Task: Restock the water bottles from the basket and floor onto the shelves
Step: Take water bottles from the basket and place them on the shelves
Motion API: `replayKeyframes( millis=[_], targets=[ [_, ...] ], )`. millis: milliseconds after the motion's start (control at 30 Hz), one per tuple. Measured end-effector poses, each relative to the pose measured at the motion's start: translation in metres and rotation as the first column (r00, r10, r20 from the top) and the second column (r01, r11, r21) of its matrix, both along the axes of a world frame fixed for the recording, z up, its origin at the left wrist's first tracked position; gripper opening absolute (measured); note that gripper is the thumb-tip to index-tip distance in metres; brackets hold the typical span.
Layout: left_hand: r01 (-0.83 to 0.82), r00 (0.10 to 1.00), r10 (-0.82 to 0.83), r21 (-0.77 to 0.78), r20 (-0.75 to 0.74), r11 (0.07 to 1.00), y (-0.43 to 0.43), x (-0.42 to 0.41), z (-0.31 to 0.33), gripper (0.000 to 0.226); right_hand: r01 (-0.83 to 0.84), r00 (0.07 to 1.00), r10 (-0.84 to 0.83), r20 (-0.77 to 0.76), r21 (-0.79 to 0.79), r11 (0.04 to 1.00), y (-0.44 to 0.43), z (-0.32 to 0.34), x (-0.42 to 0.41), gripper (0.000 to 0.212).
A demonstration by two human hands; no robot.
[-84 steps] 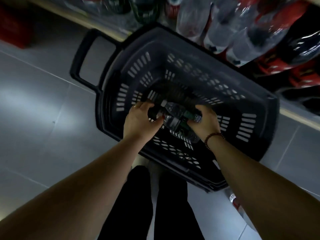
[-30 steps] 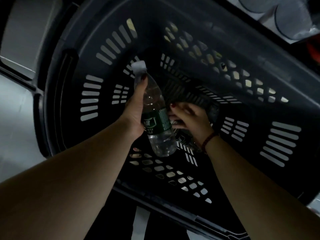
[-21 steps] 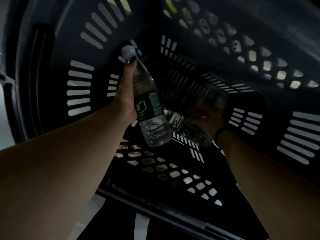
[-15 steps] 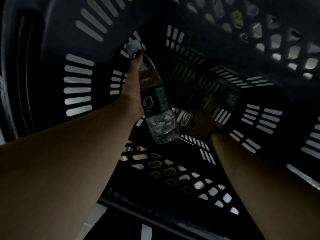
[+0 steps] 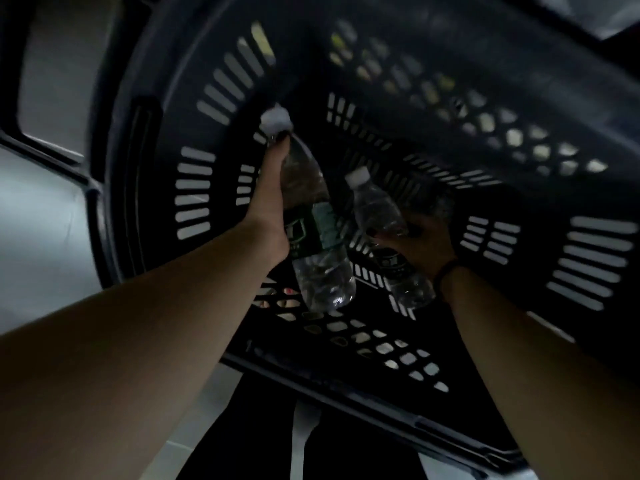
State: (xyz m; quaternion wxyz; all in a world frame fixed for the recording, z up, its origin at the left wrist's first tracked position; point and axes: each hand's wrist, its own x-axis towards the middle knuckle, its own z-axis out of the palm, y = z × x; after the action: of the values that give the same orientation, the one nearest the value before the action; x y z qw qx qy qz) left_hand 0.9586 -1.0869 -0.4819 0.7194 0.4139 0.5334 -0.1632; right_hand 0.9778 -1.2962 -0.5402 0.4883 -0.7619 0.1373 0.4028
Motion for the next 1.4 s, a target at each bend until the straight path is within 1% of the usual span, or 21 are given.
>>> replayKeyframes(
  millis=[133, 233, 300, 367, 467, 533, 633, 767, 800, 833, 867, 900, 967, 1000, 1033, 1133, 1167, 1233, 1300, 1367, 1400],
  targets=[
    [0.0, 0.999, 0.003, -0.065, 0.045, 0.998, -0.005, -0.01, 0.049, 0.044, 0.229, 0.973, -0.229, -0.007, 0.104, 0.968, 0.011, 0.072, -0.002, 0.022],
    [0.024, 0.994, -0.011, -0.111, 0.113, 0.994, -0.001, -0.013, 0.096, 0.045, 0.324, 0.944, -0.329, -0.01, 0.202, 0.924, 0.022, 0.135, -0.006, 0.023],
    [0.031, 0.989, -0.017, -0.093, 0.148, 0.995, 0.002, -0.012, 0.137, 0.048, 0.37, 0.924, -0.383, 0.0, 0.252, 0.894, 0.027, 0.182, -0.007, 0.016],
    [0.025, 0.98, -0.013, -0.058, 0.197, 0.998, 0.006, -0.011, 0.181, 0.051, 0.409, 0.905, -0.425, 0.004, 0.267, 0.873, 0.033, 0.228, -0.009, 0.015],
    [-0.01, 0.949, 0.001, 0.027, 0.315, 1.0, 0.01, -0.013, 0.258, 0.032, 0.424, 0.89, -0.455, 0.021, 0.329, 0.844, 0.039, 0.301, -0.008, 0.014],
    [-0.041, 0.911, 0.014, 0.058, 0.413, 0.997, 0.012, -0.019, 0.314, 0.031, 0.4, 0.896, -0.443, 0.012, 0.41, 0.82, 0.043, 0.351, -0.009, 0.013],
    [-0.088, 0.886, 0.008, 0.152, 0.463, 0.984, 0.017, -0.036, 0.395, 0.039, 0.333, 0.915, -0.402, 0.036, 0.495, 0.803, 0.051, 0.427, -0.009, 0.005],
    [-0.177, 0.844, 0.022, 0.239, 0.536, 0.955, 0.028, -0.066, 0.487, 0.036, 0.235, 0.941, -0.33, 0.067, 0.572, 0.786, 0.067, 0.519, -0.018, 0.035],
    [-0.201, 0.839, 0.023, 0.269, 0.544, 0.942, 0.031, -0.074, 0.509, 0.038, 0.204, 0.949, -0.305, 0.076, 0.591, 0.781, 0.073, 0.541, -0.022, 0.047],
    [-0.221, 0.832, 0.016, 0.306, 0.554, 0.926, 0.036, -0.084, 0.531, 0.042, 0.17, 0.956, -0.28, 0.094, 0.599, 0.782, 0.08, 0.562, -0.026, 0.053],
    [-0.247, 0.821, 0.015, 0.333, 0.57, 0.91, 0.041, -0.092, 0.553, 0.046, 0.148, 0.959, -0.264, 0.105, 0.608, 0.78, 0.088, 0.58, -0.029, 0.052],
    [-0.275, 0.809, 0.016, 0.354, 0.588, 0.894, 0.048, -0.1, 0.574, 0.048, 0.126, 0.96, -0.255, 0.117, 0.635, 0.763, 0.095, 0.599, -0.033, 0.046],
    [-0.346, 0.767, 0.035, 0.366, 0.641, 0.864, 0.062, -0.118, 0.609, 0.045, 0.069, 0.96, -0.237, 0.146, 0.699, 0.712, 0.11, 0.632, -0.044, 0.023],
    [-0.381, 0.738, 0.047, 0.358, 0.673, 0.853, 0.071, -0.126, 0.625, 0.042, 0.046, 0.96, -0.231, 0.16, 0.721, 0.691, 0.118, 0.647, -0.05, 0.012],
    [-0.406, 0.713, 0.047, 0.356, 0.7, 0.842, 0.081, -0.136, 0.638, 0.041, 0.021, 0.96, -0.221, 0.172, 0.742, 0.67, 0.126, 0.662, -0.057, 0.007],
    [-0.44, 0.649, 0.04, 0.332, 0.76, 0.835, 0.114, -0.165, 0.67, 0.048, -0.069, 0.957, -0.172, 0.234, 0.76, 0.646, 0.155, 0.697, -0.079, 0.008],
    [-0.448, 0.634, 0.045, 0.319, 0.772, 0.835, 0.126, -0.175, 0.677, 0.05, -0.083, 0.956, -0.159, 0.246, 0.748, 0.659, 0.166, 0.707, -0.089, 0.012],
    [-0.491, 0.625, 0.072, 0.32, 0.777, 0.81, 0.15, -0.198, 0.688, 0.056, -0.097, 0.955, -0.141, 0.261, 0.725, 0.682, 0.188, 0.72, -0.107, 0.029],
    [-0.524, 0.622, 0.093, 0.325, 0.777, 0.787, 0.174, -0.222, 0.697, 0.062, -0.105, 0.954, -0.136, 0.267, 0.722, 0.683, 0.214, 0.733, -0.128, 0.035],
    [-0.524, 0.611, 0.094, 0.313, 0.786, 0.792, 0.199, -0.246, 0.705, 0.062, -0.114, 0.953, -0.132, 0.273, 0.726, 0.679, 0.241, 0.743, -0.149, 0.042],
    [-0.543, 0.609, 0.108, 0.315, 0.785, 0.778, 0.211, -0.256, 0.709, 0.061, -0.12, 0.951, -0.132, 0.278, 0.728, 0.675, 0.254, 0.749, -0.158, 0.046]
  ],
)
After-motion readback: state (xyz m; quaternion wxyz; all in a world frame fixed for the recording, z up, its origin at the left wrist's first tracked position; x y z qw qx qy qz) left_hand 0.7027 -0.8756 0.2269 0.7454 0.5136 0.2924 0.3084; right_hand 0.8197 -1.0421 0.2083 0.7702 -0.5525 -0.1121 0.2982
